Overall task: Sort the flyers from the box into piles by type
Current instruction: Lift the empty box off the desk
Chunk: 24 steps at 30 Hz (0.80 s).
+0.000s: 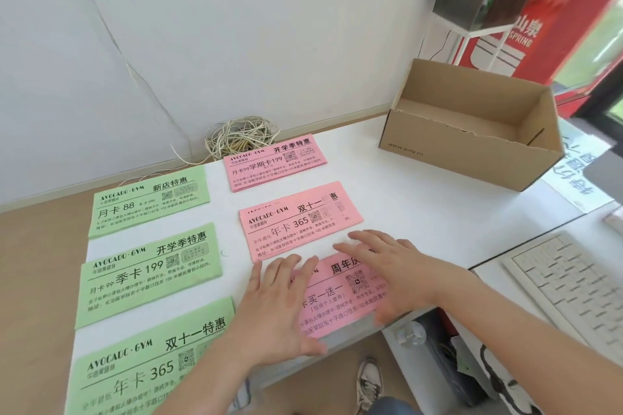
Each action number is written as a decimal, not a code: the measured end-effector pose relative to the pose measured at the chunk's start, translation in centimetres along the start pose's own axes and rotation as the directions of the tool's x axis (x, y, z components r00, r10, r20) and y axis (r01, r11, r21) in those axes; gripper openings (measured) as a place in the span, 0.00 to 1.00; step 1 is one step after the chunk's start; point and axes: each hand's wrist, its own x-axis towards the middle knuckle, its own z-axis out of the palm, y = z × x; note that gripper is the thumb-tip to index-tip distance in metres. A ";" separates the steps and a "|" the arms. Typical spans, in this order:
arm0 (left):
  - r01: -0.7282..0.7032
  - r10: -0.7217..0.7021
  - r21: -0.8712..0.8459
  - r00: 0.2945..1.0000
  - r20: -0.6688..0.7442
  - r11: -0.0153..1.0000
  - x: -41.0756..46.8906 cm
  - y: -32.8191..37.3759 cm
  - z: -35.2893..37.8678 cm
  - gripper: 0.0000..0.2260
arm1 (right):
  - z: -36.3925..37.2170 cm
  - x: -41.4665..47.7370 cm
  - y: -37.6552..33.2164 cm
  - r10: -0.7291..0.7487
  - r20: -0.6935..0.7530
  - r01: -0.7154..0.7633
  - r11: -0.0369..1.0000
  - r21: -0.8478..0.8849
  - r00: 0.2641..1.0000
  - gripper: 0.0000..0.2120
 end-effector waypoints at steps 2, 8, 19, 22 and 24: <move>-0.013 0.008 -0.053 0.997 -0.077 0.999 0.8 0.2 -1.7 0.48 | -1.5 -1.4 0.7 0.055 -0.098 -0.043 0.992 0.118 0.994 0.53; -0.138 0.038 -0.223 0.915 -0.403 0.965 7.9 3.2 -6.9 0.25 | -6.6 -5.1 7.3 0.304 -0.432 -0.250 0.952 0.179 0.849 0.41; -0.291 0.188 -0.281 0.921 -0.341 0.915 24.2 15.7 -10.6 0.25 | -9.4 -6.7 21.9 0.662 -0.506 -0.694 0.702 0.160 0.553 0.28; -0.264 0.187 -0.367 0.955 -0.232 0.892 26.4 18.4 -10.3 0.25 | -8.1 -5.9 23.4 0.624 -0.600 -0.681 0.712 0.171 0.501 0.11; -0.230 0.175 -0.415 0.970 -0.166 0.880 27.3 19.5 -10.0 0.23 | -7.3 -5.5 23.4 0.579 -0.668 -0.612 0.757 0.227 0.468 0.10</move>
